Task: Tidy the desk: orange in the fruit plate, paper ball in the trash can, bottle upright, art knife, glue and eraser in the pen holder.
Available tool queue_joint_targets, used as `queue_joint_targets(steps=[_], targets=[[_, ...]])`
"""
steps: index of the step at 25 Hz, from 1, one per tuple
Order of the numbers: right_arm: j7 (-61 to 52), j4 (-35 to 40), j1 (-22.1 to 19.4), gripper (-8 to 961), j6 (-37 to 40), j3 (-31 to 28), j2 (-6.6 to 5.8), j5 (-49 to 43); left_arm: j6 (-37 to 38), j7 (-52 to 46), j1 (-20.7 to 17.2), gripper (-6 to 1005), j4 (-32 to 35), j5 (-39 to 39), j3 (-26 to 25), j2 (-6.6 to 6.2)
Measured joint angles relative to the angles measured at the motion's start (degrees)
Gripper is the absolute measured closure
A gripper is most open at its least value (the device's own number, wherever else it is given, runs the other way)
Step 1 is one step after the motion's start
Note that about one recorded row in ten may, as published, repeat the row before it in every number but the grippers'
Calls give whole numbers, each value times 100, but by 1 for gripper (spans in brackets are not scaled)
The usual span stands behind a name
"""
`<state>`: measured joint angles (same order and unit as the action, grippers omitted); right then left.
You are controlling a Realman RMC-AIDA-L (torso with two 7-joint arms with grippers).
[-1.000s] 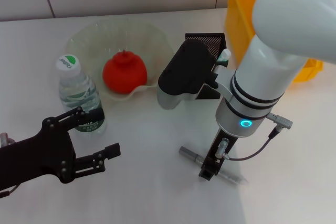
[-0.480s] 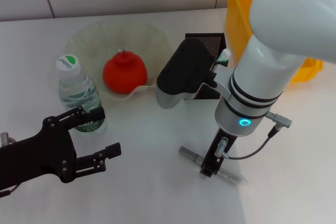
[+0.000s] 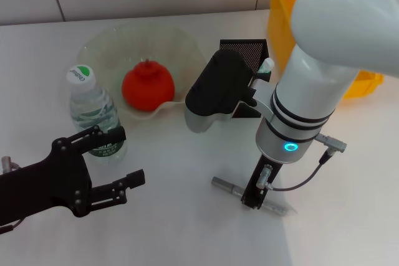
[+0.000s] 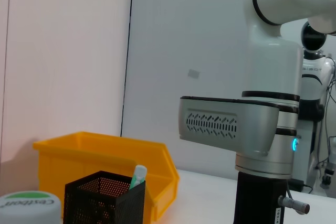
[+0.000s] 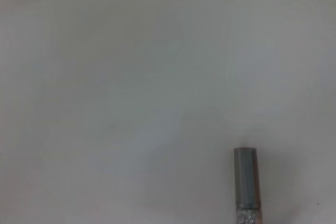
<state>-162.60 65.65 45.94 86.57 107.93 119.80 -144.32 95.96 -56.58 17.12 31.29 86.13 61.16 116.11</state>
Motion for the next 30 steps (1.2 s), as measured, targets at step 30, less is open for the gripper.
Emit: queue_joint_targets(steps=[30], targets=[[1,427,-200,811,128,-184,-17,12,12,16,-27,184,0,-32,-34,0]])
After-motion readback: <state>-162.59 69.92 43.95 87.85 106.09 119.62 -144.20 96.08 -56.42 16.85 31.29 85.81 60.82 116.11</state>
